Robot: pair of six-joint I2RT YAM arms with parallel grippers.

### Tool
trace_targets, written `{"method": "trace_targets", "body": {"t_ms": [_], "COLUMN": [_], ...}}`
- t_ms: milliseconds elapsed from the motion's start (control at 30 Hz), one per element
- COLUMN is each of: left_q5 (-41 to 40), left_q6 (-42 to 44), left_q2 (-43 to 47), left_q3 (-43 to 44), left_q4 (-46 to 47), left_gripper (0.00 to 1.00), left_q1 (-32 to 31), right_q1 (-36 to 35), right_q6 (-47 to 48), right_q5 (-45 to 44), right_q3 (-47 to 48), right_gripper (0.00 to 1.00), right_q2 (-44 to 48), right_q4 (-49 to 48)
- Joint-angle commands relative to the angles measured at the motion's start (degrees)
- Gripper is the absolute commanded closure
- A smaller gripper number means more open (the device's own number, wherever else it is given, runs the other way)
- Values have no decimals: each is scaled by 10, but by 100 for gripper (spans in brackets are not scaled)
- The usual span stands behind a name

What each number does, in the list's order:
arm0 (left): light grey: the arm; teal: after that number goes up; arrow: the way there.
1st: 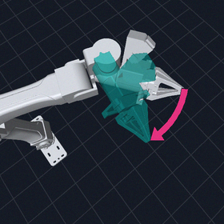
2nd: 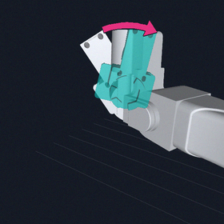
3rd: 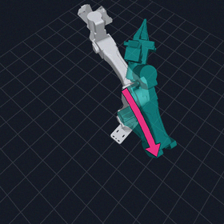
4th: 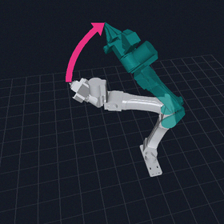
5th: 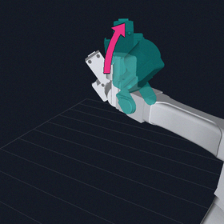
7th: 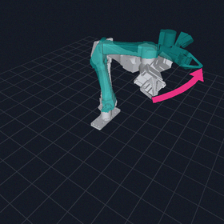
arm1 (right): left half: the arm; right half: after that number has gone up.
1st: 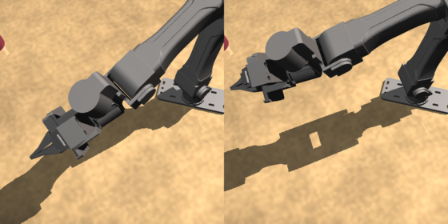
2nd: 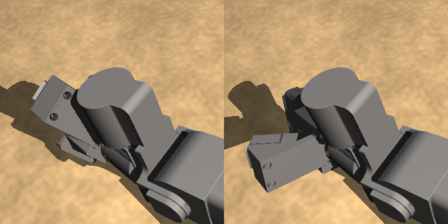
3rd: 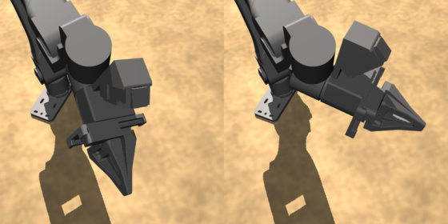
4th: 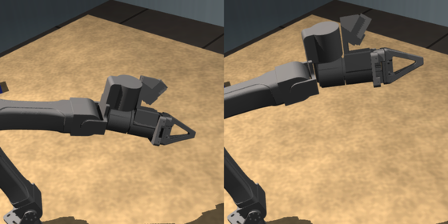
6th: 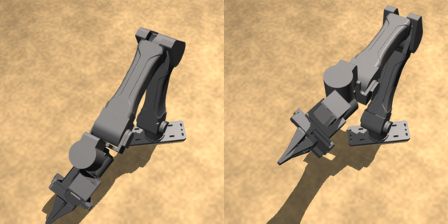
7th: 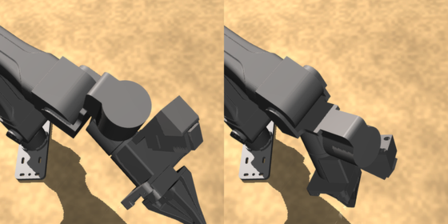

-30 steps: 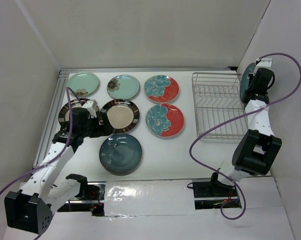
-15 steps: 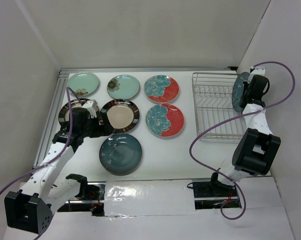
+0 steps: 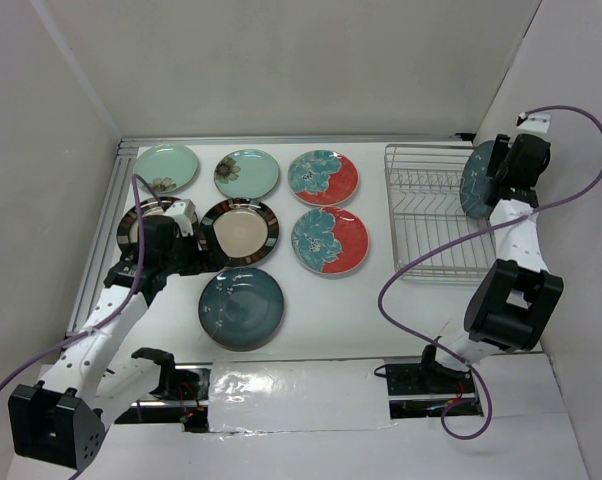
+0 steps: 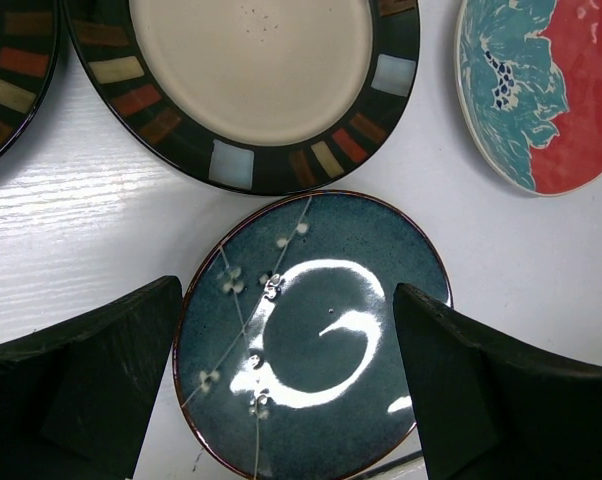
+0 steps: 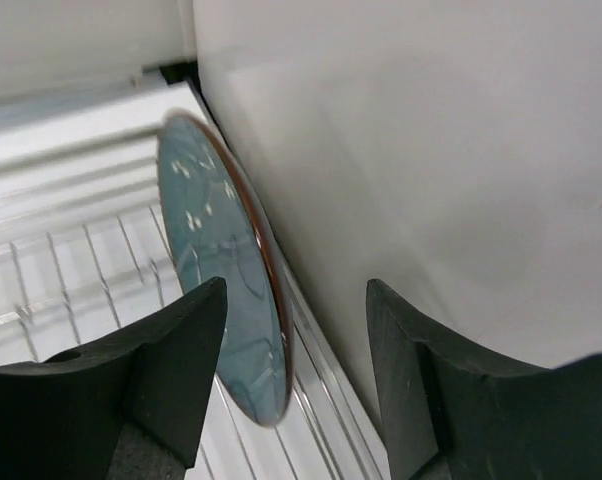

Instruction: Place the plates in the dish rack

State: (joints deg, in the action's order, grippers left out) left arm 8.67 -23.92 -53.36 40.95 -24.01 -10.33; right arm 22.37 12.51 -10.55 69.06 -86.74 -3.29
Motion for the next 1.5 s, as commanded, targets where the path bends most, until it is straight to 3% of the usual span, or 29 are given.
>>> {"method": "trace_targets", "body": {"t_ms": [0, 133, 300, 467, 567, 733, 967, 1267, 1467], "left_q5": [11, 11, 11, 11, 5, -27, -27, -27, -27], "left_q6": [12, 12, 5, 5, 0, -5, -10, -10, -10], "left_q2": [19, 19, 19, 13, 8, 8, 3, -2, -2], "left_q3": [20, 20, 20, 20, 26, 26, 26, 26, 26], "left_q4": [15, 15, 15, 15, 15, 4, 4, 4, 4], "left_gripper": [0, 0, 0, 0, 0, 0, 0, 0, 0], "left_q1": [-2, -2, -2, -2, -2, -2, -2, -2, -2], "right_q1": [-25, -96, -219, -365, -453, -585, -694, -730, -741], "right_q6": [-42, -86, -173, -290, -352, -467, -586, -642, -642], "right_q5": [-17, 3, 106, 205, 220, 209, 209, 231, 250], "right_q3": [70, 131, 177, 80, 13, -134, -283, -348, -329], "right_gripper": [35, 30, 27, 19, 17, 16, 17, 21, 25], "right_q2": [34, 67, 87, 117, 128, 141, 101, -22, -102], "right_q4": [10, 79, 198, 204, 198, 121, -28, -221, -266]}}
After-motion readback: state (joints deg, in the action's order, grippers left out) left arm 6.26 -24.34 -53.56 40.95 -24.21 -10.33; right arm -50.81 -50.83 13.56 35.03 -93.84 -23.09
